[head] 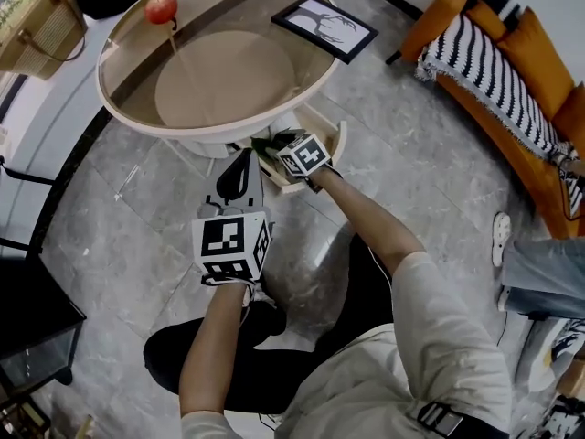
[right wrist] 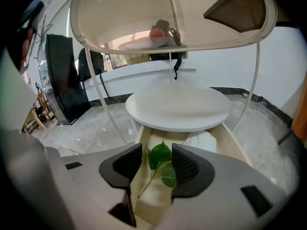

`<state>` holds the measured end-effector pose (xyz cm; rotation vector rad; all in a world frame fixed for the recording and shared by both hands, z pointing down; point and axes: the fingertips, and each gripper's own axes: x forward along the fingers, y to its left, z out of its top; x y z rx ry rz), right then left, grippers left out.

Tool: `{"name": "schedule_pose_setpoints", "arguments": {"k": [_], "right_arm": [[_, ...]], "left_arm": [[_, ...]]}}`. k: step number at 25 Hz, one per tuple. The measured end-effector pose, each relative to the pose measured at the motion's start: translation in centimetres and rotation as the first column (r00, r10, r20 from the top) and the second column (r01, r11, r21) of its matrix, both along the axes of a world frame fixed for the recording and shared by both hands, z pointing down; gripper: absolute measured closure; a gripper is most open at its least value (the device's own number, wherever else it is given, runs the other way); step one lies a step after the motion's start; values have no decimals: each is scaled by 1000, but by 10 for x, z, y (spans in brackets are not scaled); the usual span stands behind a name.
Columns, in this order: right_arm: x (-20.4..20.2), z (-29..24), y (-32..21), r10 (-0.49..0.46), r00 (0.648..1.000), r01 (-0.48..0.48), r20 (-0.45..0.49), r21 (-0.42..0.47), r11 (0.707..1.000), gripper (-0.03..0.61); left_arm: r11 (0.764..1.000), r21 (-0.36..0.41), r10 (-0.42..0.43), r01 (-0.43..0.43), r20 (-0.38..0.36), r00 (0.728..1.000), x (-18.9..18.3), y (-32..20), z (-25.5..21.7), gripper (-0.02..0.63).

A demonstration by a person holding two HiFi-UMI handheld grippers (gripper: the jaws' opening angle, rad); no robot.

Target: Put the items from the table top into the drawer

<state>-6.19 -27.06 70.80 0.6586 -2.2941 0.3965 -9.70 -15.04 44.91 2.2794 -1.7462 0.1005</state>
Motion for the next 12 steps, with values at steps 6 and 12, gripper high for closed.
{"name": "schedule_pose_setpoints", "arguments": {"k": [6, 12], "right_arm": [[28, -24, 14, 22, 996, -24, 85, 25, 999, 393], [73, -41, 21, 78, 988, -86, 133, 56, 995, 393]], "left_arm": [[998, 16, 53, -54, 57, 997, 37, -12, -13, 592], [994, -55, 104, -99, 98, 990, 76, -17, 18, 592]]}}
